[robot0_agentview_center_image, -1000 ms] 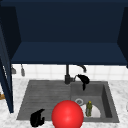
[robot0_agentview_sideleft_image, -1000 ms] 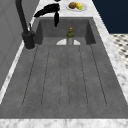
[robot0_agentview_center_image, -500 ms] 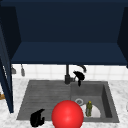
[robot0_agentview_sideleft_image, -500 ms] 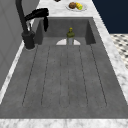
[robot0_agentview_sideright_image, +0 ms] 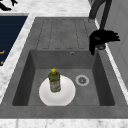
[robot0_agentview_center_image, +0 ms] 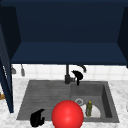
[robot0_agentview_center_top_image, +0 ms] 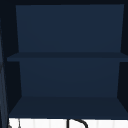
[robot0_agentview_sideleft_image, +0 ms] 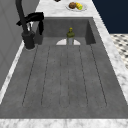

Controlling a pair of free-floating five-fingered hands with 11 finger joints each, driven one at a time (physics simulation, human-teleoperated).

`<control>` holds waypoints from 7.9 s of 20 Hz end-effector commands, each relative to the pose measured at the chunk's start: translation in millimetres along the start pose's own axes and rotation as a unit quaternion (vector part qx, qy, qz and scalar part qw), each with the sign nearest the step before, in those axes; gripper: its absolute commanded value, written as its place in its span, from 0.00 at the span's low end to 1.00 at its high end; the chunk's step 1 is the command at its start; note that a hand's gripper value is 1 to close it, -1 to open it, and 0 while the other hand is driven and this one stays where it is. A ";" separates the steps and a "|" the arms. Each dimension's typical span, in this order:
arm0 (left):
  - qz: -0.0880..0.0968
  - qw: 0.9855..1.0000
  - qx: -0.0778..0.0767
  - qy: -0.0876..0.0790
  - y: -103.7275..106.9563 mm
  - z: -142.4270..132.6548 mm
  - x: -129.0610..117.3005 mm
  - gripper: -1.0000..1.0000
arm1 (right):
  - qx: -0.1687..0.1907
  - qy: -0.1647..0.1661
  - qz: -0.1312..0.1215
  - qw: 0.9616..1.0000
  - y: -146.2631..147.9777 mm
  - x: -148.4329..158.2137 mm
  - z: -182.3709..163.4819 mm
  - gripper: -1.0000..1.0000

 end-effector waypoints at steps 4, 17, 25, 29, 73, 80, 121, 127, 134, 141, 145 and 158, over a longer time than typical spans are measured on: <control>0.000 1.000 0.000 0.000 0.0 0.0 0.0 0.50 | 0.084 0.010 0.024 0.996 -1.4 -4.6 -11.6 0.00; 0.000 1.000 0.000 0.000 0.0 0.0 0.0 0.50 | 0.120 0.038 0.010 0.992 -1.6 20.3 -11.4 1.00; 0.000 1.000 0.000 0.000 0.0 0.0 0.0 0.50 | 0.002 0.011 0.013 1.000 13.4 -7.7 6.6 1.00; 0.000 1.000 0.000 0.000 0.0 0.0 0.0 0.50 | -0.069 -0.023 0.020 0.997 19.2 -11.2 17.5 1.00; 0.000 1.000 0.000 0.000 0.0 0.0 0.0 0.50 | -0.137 -0.063 -0.048 0.987 24.5 -26.1 -0.4 0.00; 0.000 1.000 0.000 0.000 0.0 0.0 0.0 0.50 | -0.148 -0.050 -0.042 0.987 4.3 -53.4 33.0 0.00; 0.000 1.000 0.000 0.000 0.0 0.0 0.0 0.50 | 0.065 0.023 0.025 0.997 -27.3 -84.2 187.0 0.00; 0.000 1.000 0.000 0.000 0.0 0.0 0.0 0.50 | 0.059 0.021 -0.019 0.998 -23.5 -85.7 187.4 0.00; 0.000 1.000 0.000 0.000 0.0 0.0 0.0 0.50 | 0.053 0.024 -0.028 0.998 -25.9 -95.2 192.9 0.00; 0.000 1.000 0.000 0.000 0.0 0.0 0.0 0.50 | 0.036 0.024 -0.049 0.998 -40.9 -115.3 212.3 0.00; 0.000 1.000 0.000 0.000 0.0 0.0 0.0 0.50 | 0.036 0.026 -0.053 0.998 -46.1 -127.9 224.5 0.00; 0.000 1.000 0.000 0.000 0.0 0.0 0.0 0.50 | 0.031 0.024 -0.039 0.998 -51.9 -130.5 318.3 0.00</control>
